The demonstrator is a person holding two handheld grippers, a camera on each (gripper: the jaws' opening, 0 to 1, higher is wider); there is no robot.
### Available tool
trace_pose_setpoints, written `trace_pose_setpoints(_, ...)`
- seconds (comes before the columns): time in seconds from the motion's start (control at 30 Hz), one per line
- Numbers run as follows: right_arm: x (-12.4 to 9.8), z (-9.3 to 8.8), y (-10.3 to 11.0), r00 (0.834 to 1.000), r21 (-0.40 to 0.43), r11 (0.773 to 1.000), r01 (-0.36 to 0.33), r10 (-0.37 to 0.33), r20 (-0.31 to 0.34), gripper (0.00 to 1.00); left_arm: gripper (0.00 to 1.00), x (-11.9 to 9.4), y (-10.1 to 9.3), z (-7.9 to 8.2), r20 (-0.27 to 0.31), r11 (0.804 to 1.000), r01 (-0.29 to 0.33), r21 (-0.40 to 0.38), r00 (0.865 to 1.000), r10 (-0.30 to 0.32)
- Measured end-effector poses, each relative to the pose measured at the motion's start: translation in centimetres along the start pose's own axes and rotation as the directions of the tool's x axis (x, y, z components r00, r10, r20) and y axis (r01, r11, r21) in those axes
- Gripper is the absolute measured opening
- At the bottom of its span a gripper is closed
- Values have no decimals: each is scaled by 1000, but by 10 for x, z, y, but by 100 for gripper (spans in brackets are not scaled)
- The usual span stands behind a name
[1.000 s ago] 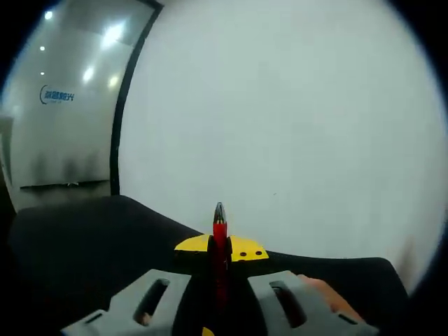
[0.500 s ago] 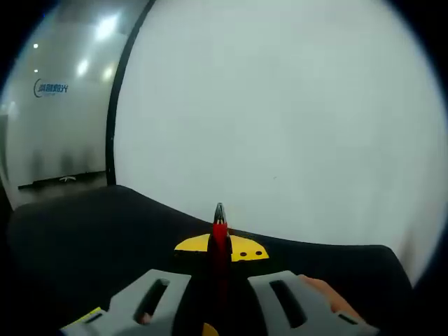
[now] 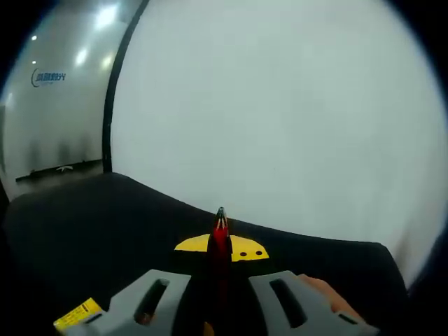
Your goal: Pick up pens and glue sticks and place them into the holder.
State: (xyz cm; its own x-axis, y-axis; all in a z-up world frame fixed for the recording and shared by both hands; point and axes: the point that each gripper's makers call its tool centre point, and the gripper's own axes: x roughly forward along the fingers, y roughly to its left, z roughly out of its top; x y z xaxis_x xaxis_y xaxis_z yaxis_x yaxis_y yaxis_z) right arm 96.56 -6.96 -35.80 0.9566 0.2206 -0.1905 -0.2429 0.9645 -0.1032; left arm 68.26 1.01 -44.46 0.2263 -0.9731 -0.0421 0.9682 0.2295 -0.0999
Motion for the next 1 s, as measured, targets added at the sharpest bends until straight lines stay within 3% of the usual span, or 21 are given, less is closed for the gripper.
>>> trace_pose_setpoints(0.33,-3,3,5,1000,-18,1000,-2,2,4,10,78,0,1,0,1,1000,-2,0,1000,2)
trace_pose_setpoints(0.57,-6,24,-4,998,-24,1000,7,-5,66,13,78,0,0,0,-3,1000,-2,1,1000,2)
trace_pose_setpoints(0.77,-25,54,-10,988,-19,1000,0,3,154,13,77,0,1,-1,-4,1000,-3,1,1000,3)
trace_pose_setpoints(1.0,-66,70,-8,977,-25,1000,9,-4,211,13,77,0,1,-1,-7,1000,-5,4,1000,5)
